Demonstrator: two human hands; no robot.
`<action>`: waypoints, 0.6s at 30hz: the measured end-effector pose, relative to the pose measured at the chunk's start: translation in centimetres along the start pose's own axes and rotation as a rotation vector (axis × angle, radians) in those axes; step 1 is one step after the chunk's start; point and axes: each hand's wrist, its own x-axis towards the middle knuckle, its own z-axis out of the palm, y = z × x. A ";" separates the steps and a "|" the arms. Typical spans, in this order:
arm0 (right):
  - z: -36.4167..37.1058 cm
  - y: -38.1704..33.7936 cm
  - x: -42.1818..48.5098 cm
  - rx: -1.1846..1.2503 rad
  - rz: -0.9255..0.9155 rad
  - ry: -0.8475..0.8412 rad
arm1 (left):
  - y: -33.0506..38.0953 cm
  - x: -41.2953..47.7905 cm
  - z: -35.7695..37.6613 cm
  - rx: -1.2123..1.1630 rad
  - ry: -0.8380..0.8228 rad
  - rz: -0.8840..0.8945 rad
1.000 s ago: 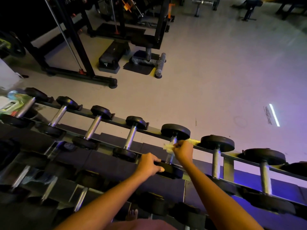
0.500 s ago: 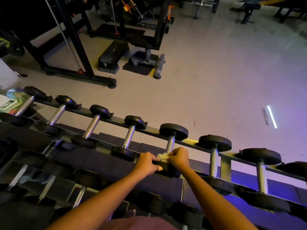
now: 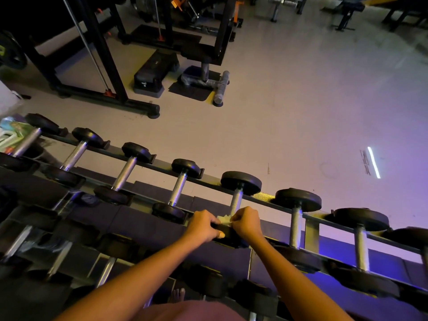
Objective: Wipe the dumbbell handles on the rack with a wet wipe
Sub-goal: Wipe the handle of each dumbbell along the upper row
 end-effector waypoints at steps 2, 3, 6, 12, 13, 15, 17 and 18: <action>-0.4 0.1 -0.1 0.044 0.016 0.021 | 0.0 0.0 0.0 -0.005 0.001 -0.002; -0.6 0.0 -0.1 0.078 0.019 0.039 | -0.1 0.0 0.1 -0.017 0.004 -0.003; -1.9 -1.2 0.1 0.245 -0.042 0.155 | -0.3 -0.3 0.3 -0.058 0.032 0.000; -4.2 -4.4 2.6 0.283 -0.106 0.357 | -0.6 -0.4 0.7 -0.121 0.045 -0.018; -3.9 -4.3 2.7 0.238 -0.110 0.337 | -0.6 -0.3 0.7 -0.121 0.045 -0.016; -3.0 -3.5 2.4 0.173 -0.100 0.272 | -0.6 -0.2 0.6 -0.119 0.054 -0.016; -2.3 -2.4 2.1 0.153 -0.069 0.256 | -0.5 -0.1 0.5 -0.111 0.064 -0.018; -2.1 -1.7 2.0 0.146 -0.058 0.247 | -0.5 -0.1 0.4 -0.104 0.069 -0.019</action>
